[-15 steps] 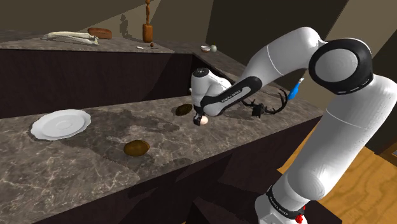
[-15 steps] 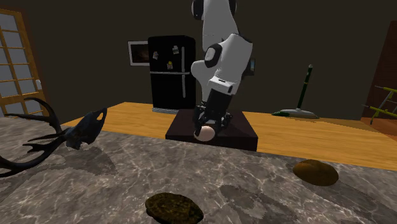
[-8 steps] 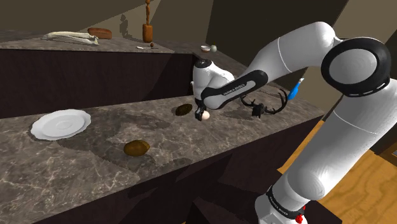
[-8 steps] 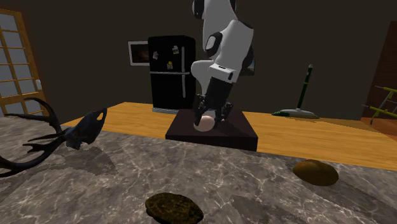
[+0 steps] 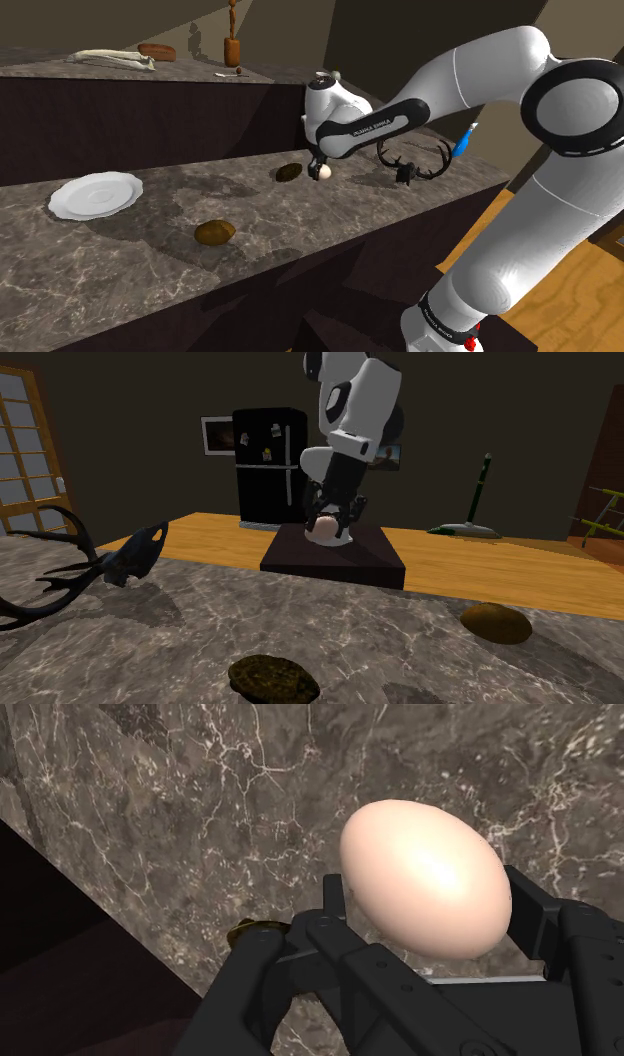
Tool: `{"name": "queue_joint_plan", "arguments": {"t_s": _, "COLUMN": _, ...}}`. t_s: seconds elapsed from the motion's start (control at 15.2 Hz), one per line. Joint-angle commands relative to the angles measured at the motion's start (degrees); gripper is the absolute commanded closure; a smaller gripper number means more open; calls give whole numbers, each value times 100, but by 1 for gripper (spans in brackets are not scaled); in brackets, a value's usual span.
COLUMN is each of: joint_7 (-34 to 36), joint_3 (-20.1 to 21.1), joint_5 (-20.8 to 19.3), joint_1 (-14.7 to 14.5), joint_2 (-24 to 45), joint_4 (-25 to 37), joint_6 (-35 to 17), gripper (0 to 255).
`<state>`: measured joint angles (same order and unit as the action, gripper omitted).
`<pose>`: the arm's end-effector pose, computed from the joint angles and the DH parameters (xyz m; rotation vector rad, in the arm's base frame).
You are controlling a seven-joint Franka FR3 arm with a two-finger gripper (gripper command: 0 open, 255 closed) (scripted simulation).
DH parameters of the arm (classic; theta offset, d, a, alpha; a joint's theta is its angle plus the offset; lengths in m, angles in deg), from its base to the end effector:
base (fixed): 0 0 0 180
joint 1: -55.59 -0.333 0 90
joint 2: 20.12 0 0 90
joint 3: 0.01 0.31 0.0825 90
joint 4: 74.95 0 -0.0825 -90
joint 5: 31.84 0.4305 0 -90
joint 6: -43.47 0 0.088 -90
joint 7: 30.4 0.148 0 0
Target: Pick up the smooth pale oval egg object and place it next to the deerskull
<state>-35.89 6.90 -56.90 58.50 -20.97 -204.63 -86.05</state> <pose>0.5586 0.0143 0.2958 2.7328 0.6178 0.0100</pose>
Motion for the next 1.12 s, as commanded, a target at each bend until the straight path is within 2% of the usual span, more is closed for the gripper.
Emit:
{"name": "queue_joint_plan", "arguments": {"t_s": 0.0, "joint_7": -84, "joint_3": 2, "joint_5": 67, "joint_1": -4, "joint_2": -103, "joint_4": 46, "joint_6": 135, "gripper": 255}}
{"name": "queue_joint_plan", "arguments": {"t_s": 1.06, "joint_7": -605, "joint_3": 18, "joint_5": 435, "joint_1": -53, "joint_2": -614, "joint_4": 727, "joint_6": 1240, "gripper": 255}}
